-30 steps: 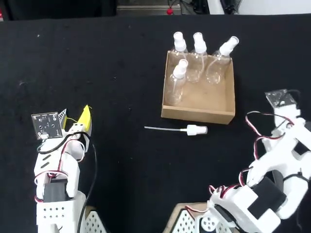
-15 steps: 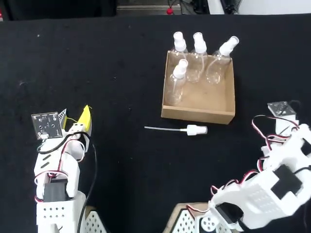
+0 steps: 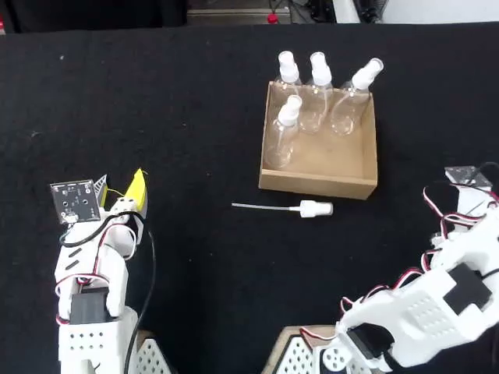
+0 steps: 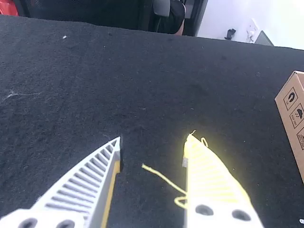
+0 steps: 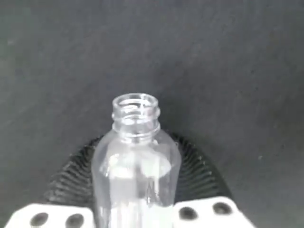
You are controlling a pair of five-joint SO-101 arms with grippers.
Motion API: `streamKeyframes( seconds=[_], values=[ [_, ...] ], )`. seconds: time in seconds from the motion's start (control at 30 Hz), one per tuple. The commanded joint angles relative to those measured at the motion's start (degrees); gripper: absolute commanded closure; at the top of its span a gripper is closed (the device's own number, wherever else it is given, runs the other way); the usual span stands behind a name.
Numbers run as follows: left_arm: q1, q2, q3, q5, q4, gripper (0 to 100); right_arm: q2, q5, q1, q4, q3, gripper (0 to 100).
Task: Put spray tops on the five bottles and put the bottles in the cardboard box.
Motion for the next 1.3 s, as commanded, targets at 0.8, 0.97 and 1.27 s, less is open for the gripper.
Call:
streamKeyframes(
  seconds=[0.8,0.97,1.27],
  values=[
    [0.7,-0.1,1.3,0.4,-1.1,79,-2.4,-20.0,-8.5,-5.6,1.2,98.2],
    [0.7,-0.1,1.3,0.4,-1.1,79,1.2,-19.8,-8.5,2.3,-4.1,98.2],
    [0.7,-0.1,1.3,0.4,-1.1,79,7.0,-20.1,-9.4,4.7,-9.3,97.9]
  ],
)
